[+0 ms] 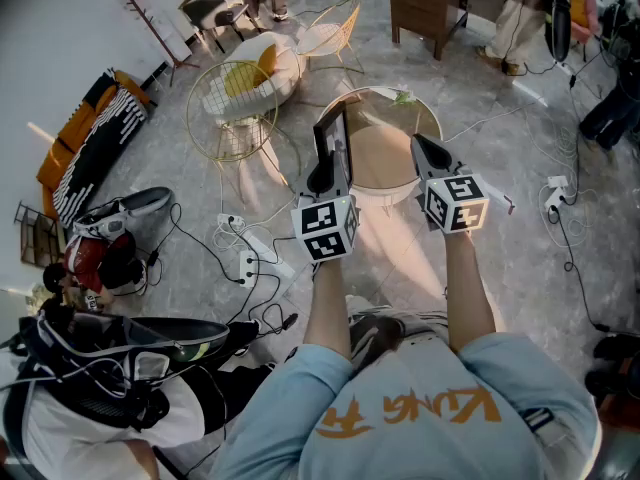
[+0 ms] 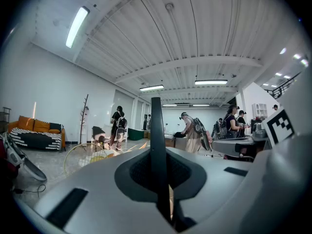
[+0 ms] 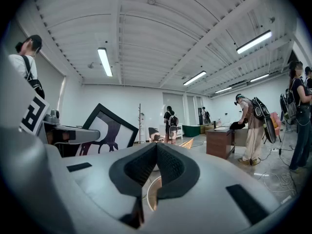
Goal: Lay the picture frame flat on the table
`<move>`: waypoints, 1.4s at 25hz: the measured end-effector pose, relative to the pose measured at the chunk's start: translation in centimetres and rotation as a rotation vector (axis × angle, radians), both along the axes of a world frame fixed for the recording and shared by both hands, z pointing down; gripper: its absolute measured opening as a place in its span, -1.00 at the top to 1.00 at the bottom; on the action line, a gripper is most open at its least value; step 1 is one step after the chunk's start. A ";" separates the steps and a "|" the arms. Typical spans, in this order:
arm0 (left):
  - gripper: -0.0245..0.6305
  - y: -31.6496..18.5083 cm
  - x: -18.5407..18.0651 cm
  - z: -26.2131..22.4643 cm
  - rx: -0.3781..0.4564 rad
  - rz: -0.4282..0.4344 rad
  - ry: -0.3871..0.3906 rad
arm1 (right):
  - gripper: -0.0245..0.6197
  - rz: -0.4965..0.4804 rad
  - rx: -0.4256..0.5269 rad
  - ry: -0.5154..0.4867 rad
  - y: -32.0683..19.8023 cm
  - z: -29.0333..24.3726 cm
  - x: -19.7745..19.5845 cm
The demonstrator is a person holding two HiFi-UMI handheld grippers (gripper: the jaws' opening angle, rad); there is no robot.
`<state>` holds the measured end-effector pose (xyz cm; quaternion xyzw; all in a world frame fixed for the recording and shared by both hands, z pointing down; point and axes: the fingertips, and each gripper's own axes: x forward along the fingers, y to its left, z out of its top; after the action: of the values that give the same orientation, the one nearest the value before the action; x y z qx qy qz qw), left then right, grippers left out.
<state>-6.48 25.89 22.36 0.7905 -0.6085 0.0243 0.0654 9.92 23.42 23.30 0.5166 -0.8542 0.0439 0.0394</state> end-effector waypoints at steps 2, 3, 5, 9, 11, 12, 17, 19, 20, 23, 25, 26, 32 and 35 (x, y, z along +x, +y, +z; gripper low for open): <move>0.83 -0.4 0.1 -0.4 0.004 0.003 0.001 | 0.93 -0.006 0.002 0.013 -0.3 -0.2 0.0; 0.83 -0.5 0.2 -0.5 0.005 0.005 0.000 | 0.93 -0.008 0.004 0.020 -0.4 -0.3 0.1; 0.83 -0.7 0.4 -0.8 0.010 0.005 0.000 | 0.94 -0.005 0.005 0.033 -0.5 -0.5 0.3; 0.83 -1.3 0.7 -1.1 0.019 0.001 0.010 | 0.93 0.036 0.006 0.011 -1.3 -0.7 1.4; 0.83 -1.7 0.8 -1.3 0.024 0.004 0.014 | 0.93 0.041 0.011 0.005 -1.6 -0.9 1.8; 0.83 -1.9 0.8 -1.4 0.027 0.006 0.016 | 0.93 0.046 0.013 0.004 -1.7 -1.0 2.1; 0.83 -2.2 1.6 -1.9 0.041 0.012 0.045 | 0.93 0.080 0.017 -0.009 -1.2 -2.1 3.7; 0.83 -2.5 2.0 -1.8 0.043 0.015 0.056 | 0.93 0.077 0.028 -0.004 -1.4 -2.4 4.2; 0.83 -2.6 2.3 -1.7 0.042 0.020 0.055 | 0.93 0.080 0.029 -0.006 -1.5 -2.4 4.6; 0.83 -3.0 2.9 -1.5 0.042 0.026 0.054 | 0.93 0.090 0.025 -0.013 -1.7 -2.1 5.7; 0.83 -3.2 2.9 -1.8 0.050 0.025 0.064 | 0.93 0.086 0.025 -0.012 -1.7 -2.0 5.8; 0.83 -3.3 2.9 -1.9 0.051 0.027 0.067 | 0.93 0.086 0.025 -0.018 -1.9 -2.0 5.8; 0.83 -5.1 2.3 -1.2 0.037 0.035 0.059 | 0.93 0.086 0.024 -0.042 -3.6 -1.7 5.3; 0.83 -6.8 2.2 -0.6 0.031 0.033 0.069 | 0.93 0.093 0.017 -0.043 -5.3 -1.2 5.6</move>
<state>-4.29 19.09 21.74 0.8018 -0.5929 -0.0113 0.0738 15.56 18.07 22.05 0.5550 -0.8302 0.0497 0.0148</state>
